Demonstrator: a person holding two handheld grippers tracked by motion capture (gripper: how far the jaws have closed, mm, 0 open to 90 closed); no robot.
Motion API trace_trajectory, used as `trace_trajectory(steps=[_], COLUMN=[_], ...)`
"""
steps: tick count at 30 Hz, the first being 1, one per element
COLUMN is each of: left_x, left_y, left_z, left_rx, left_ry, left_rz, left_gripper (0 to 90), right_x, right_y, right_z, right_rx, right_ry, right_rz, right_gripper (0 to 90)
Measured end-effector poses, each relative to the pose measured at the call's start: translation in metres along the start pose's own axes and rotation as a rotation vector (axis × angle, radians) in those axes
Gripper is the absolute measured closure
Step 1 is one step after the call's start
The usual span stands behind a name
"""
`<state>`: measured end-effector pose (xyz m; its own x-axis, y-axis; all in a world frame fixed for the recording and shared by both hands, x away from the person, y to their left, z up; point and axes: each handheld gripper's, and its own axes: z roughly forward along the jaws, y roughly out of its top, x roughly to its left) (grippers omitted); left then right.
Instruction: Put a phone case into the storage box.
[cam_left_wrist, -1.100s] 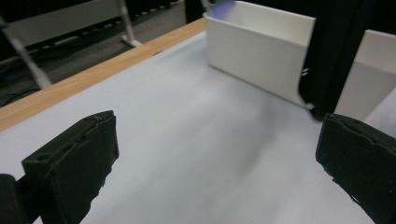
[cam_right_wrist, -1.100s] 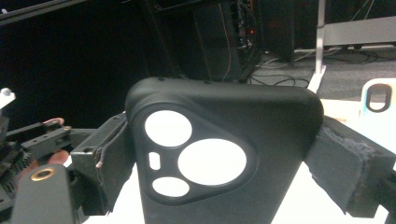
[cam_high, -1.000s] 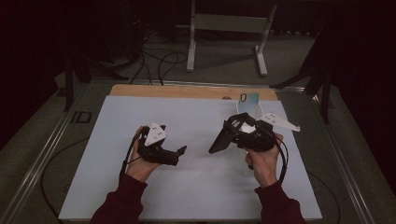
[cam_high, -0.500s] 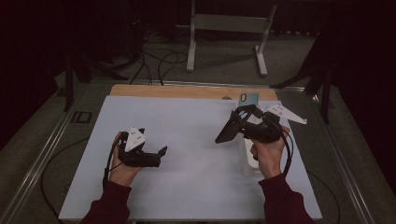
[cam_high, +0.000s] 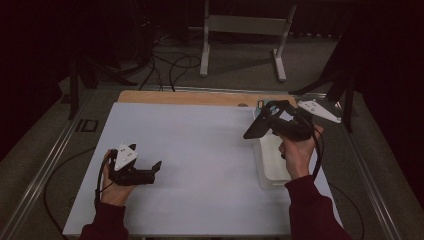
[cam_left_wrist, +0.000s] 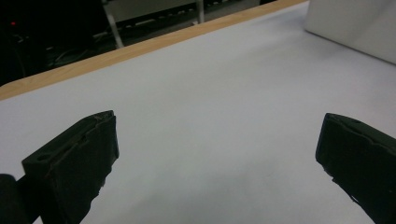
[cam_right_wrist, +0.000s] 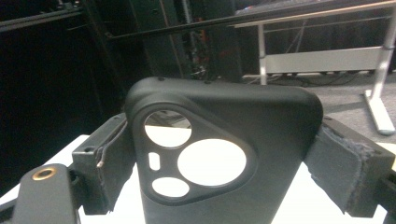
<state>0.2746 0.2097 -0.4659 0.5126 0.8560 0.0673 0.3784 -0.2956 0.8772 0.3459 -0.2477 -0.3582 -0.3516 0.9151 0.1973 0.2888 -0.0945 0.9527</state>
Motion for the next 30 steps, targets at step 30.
trace_trajectory(steps=[30], left_x=[0.01], left_y=[-0.02], left_z=[-0.011], left_rx=[-0.012], left_ry=[0.046], left_rz=[-0.046], left_gripper=[0.0], right_x=[-0.033], right_y=[-0.006], right_z=[0.042], right_rx=[0.081], right_ry=[-0.274], right_rz=[-0.118], right_gripper=[14.3])
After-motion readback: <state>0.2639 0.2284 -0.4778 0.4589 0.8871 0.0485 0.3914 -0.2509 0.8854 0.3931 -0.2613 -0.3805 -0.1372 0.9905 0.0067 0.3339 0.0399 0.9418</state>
